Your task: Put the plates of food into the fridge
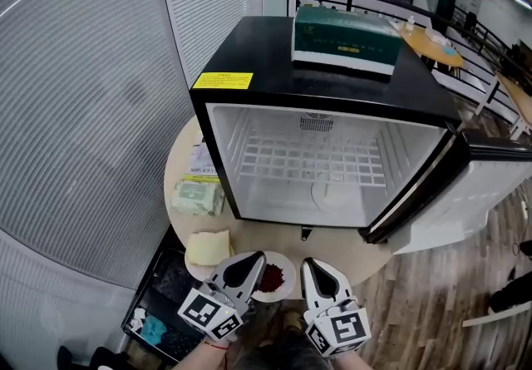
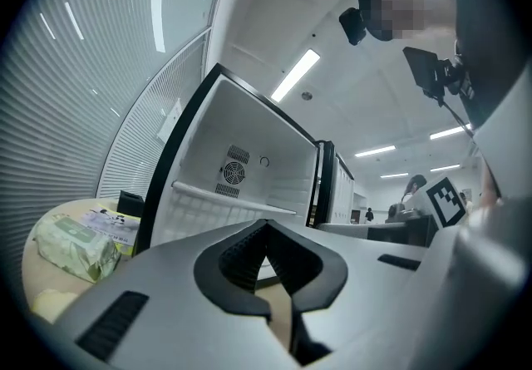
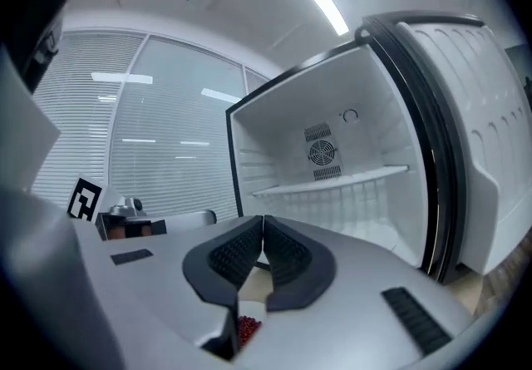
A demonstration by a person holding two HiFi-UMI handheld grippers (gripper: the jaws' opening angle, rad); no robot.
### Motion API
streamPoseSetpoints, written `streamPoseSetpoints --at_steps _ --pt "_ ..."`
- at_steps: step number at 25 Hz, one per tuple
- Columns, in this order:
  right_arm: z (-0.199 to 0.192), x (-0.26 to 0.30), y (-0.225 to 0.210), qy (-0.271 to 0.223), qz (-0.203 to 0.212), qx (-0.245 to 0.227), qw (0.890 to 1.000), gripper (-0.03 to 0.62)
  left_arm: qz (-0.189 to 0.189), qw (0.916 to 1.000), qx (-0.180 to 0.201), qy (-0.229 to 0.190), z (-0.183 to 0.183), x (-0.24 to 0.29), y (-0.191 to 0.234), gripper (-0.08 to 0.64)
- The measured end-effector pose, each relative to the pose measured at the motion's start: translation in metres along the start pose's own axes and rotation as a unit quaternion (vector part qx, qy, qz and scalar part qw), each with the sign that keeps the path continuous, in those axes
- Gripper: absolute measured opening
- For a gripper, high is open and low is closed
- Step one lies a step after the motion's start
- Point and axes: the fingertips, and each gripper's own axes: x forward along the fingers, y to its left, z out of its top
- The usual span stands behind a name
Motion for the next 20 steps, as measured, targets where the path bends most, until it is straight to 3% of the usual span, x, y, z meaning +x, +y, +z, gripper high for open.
streamPoseSetpoints --at_steps 5,13,20 --pt "0.021 -0.025 0.016 -0.016 0.006 -0.025 1.000 0.009 0.003 0.9999 0.006 -0.013 0.014 -0.026 -0.011 -0.009" --pt "0.024 -0.053 0.012 -0.014 -0.025 -0.023 0.999 0.009 0.025 0.9995 -0.003 -0.020 0.016 -0.057 -0.009 -0.009" --pt "0.024 -0.053 0.013 -0.018 -0.029 -0.014 0.999 0.009 0.003 0.9995 -0.001 -0.030 0.023 -0.053 -0.021 -0.009"
